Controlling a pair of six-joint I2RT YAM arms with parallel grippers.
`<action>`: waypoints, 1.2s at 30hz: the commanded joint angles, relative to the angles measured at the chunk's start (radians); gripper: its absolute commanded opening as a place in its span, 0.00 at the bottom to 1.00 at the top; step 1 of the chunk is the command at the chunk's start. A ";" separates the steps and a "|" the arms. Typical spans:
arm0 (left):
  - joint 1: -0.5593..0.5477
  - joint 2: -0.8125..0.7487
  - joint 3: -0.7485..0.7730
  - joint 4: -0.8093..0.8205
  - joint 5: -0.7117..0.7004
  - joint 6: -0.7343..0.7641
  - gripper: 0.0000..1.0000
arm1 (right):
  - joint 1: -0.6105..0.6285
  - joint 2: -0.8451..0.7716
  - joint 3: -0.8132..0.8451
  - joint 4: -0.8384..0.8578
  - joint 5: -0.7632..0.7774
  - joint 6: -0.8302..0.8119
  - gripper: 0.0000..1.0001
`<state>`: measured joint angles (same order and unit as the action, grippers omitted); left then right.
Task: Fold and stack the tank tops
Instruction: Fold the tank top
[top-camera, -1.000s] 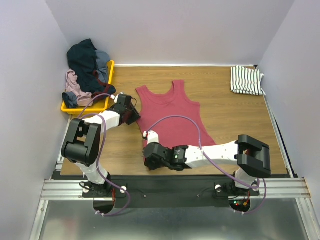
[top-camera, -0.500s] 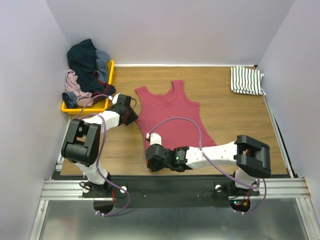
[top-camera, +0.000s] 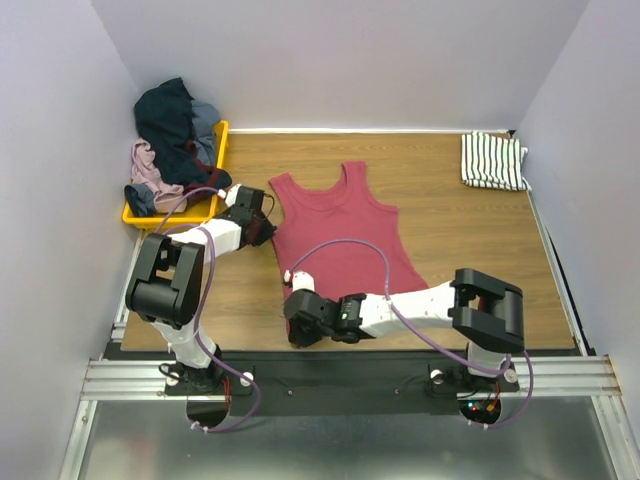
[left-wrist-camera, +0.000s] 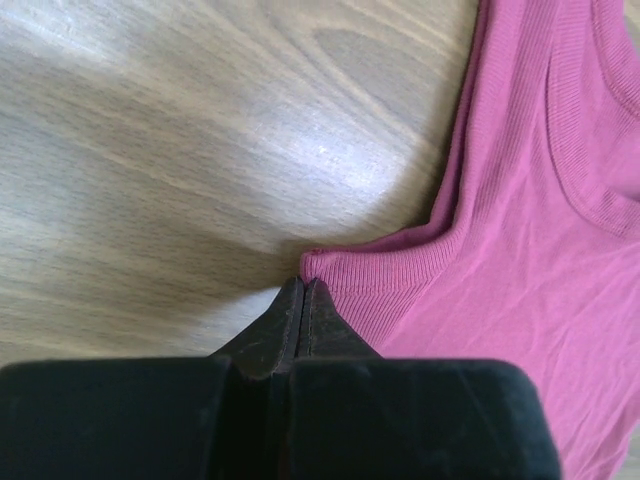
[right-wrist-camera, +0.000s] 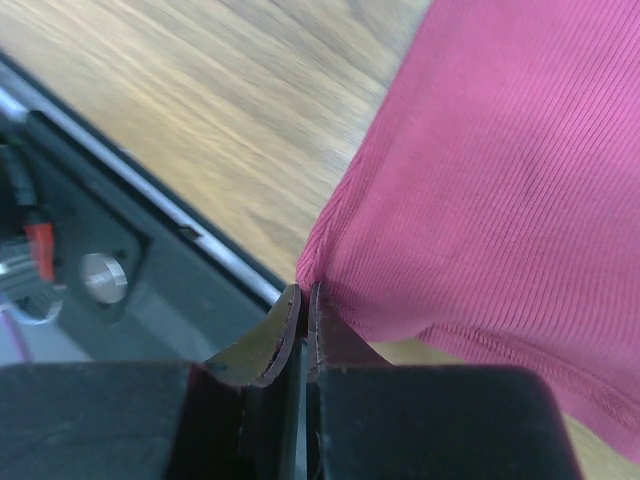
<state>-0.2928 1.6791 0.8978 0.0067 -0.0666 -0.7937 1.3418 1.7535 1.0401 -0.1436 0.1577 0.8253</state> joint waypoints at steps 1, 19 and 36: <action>-0.002 -0.009 0.056 0.024 -0.035 -0.015 0.00 | 0.002 0.037 0.031 0.050 -0.058 0.014 0.01; 0.037 0.048 0.162 -0.005 -0.033 -0.018 0.00 | -0.006 0.095 0.092 0.058 -0.029 -0.052 0.07; 0.112 0.099 0.351 -0.076 0.047 0.076 0.40 | -0.020 -0.110 0.016 -0.013 0.086 -0.066 0.61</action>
<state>-0.1947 1.8725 1.2026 -0.0502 -0.0250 -0.7536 1.3178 1.7603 1.0859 -0.1349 0.1581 0.7563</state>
